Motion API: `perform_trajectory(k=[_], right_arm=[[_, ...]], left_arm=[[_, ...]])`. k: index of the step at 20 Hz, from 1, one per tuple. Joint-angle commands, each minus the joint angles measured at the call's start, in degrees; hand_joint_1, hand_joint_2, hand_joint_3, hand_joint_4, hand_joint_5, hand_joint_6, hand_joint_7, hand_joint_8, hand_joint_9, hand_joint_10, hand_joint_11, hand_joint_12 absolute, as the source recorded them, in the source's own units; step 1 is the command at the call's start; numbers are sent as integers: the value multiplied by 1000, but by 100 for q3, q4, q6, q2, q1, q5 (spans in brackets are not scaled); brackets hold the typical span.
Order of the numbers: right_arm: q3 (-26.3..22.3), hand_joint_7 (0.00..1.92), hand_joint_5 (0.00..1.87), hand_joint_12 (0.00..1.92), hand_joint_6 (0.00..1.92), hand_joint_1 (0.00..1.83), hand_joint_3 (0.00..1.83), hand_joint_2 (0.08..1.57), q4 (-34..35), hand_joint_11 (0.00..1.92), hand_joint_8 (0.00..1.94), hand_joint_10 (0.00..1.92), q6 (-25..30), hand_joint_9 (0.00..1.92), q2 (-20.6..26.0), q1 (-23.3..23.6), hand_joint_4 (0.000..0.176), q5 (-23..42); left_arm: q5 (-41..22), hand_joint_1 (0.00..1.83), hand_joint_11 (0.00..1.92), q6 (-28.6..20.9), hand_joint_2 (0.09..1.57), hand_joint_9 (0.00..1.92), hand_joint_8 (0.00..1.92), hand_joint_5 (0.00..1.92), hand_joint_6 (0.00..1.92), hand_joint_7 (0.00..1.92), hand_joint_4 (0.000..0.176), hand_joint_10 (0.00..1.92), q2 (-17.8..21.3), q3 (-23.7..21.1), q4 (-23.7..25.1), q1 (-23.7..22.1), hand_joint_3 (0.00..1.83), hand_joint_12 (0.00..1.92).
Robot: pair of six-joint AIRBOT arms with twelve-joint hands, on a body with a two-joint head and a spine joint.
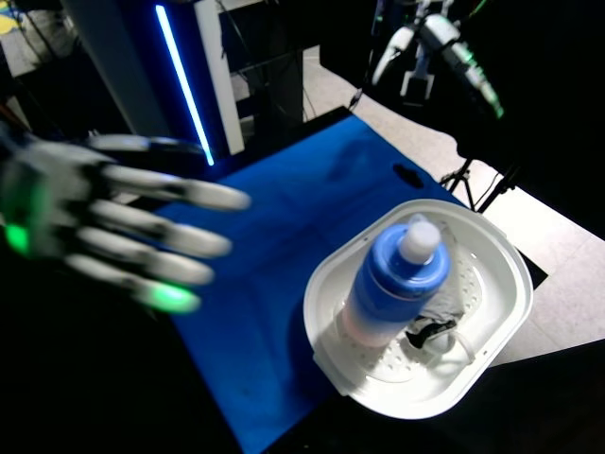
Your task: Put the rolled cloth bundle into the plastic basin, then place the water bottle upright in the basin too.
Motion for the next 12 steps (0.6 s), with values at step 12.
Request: perform_trajectory(k=[12], right_arm=[[-521,83,74,7,0,701,3,966,762,17,1,6,72,52,-167,-1125,165,1879]], left_arm=[[-1094,515,8,-5,908,0,0,0,0,0,176,0,84,-246,-354,267,0,3]])
